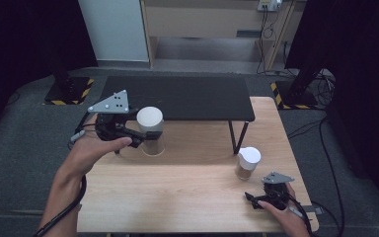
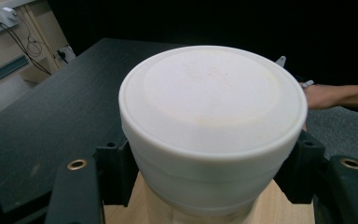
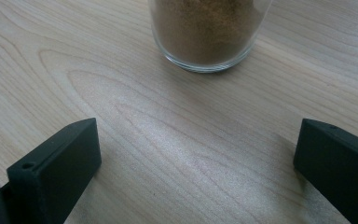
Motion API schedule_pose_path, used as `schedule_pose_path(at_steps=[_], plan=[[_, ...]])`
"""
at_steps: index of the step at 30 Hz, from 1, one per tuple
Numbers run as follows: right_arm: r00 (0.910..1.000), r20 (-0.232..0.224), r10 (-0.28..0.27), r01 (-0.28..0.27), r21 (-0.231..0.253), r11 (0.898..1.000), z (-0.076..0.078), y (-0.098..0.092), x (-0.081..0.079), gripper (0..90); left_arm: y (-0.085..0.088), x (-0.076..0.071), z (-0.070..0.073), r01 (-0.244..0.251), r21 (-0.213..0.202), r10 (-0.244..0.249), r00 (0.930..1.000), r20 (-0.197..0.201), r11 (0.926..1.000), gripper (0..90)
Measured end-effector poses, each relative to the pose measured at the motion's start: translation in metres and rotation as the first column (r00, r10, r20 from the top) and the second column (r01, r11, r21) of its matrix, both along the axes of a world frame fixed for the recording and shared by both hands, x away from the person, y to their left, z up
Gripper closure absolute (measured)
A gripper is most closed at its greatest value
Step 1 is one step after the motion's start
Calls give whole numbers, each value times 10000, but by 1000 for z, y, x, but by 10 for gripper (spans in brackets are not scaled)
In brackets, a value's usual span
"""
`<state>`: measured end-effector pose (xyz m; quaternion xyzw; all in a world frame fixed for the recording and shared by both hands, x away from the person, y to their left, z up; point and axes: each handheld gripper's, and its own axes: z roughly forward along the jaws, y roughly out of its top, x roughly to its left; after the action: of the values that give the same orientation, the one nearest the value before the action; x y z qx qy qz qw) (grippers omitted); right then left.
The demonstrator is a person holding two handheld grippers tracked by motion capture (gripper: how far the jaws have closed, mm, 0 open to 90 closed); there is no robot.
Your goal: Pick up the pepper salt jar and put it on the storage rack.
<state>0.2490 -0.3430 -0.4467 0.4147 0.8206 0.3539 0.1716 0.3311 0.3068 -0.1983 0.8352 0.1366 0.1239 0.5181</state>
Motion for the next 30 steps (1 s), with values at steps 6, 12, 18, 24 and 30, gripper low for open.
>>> schedule_pose_path(at_steps=[6, 12, 18, 24, 30], plan=[[10000, -10, -10, 10, 5, 10000, 0, 0, 0, 13, -1, 10, 6, -124, -28, 124, 9999, -35, 9999, 331], [10000, 11, 13, -13, -7, 10000, 0, 0, 0, 14, -2, 19, 14, -233, 103, 233, 9997, -33, 9997, 331], [10000, 1, 4, -4, -5, 10000, 0, 0, 0, 13, 2, 27, 17, -392, 23, 392, 9992, 24, 9992, 331], [10000, -1, 0, 0, -3, 10000, 0, 0, 0, 14, 4, 37, 22, -693, 204, 692, 9976, 75, 9974, 331], [10000, 11, 14, -14, -7, 10000, 0, 0, 0, 14, 8, 49, 22, -928, 133, 927, 9957, 74, 9956, 331]])
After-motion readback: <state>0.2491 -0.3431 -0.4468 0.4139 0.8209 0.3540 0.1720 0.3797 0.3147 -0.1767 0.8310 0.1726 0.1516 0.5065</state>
